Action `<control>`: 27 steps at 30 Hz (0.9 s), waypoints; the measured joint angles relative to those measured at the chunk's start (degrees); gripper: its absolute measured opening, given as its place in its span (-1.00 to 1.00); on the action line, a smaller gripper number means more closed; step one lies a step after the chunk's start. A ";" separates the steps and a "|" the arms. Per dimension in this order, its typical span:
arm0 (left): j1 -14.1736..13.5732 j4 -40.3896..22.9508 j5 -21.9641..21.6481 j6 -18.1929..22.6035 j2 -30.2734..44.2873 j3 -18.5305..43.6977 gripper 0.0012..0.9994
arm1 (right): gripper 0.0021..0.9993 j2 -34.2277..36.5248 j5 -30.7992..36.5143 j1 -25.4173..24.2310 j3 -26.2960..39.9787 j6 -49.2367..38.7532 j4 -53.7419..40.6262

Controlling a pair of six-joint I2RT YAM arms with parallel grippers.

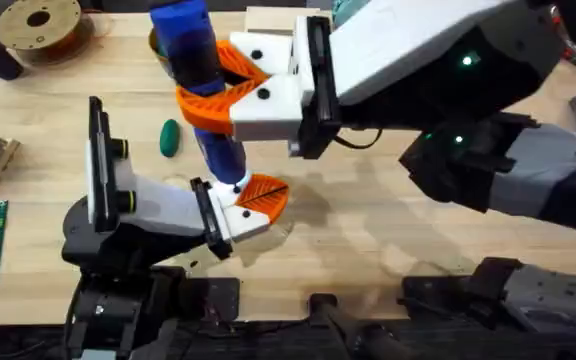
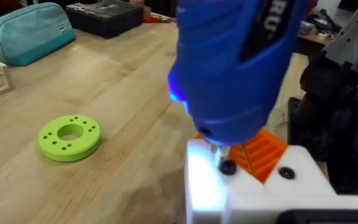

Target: Pick up the gripper from the table and insert it into the empty holder that is missing its gripper. Then pick up a screw, insert it into the mounting hole, and use the screwdriver to tighten it. Finally, clean up the table by picking up the vegetable and placing it into the bucket.

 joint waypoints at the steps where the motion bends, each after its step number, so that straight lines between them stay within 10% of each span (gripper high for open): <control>1: 0.00 -0.02 0.00 0.00 0.00 0.00 -0.99 | -0.99 0.00 0.00 0.00 0.00 0.00 -0.05; 27: 0.00 -0.01 0.00 0.00 0.00 0.00 -0.99 | -0.99 0.00 -0.02 0.00 0.00 1.88 0.51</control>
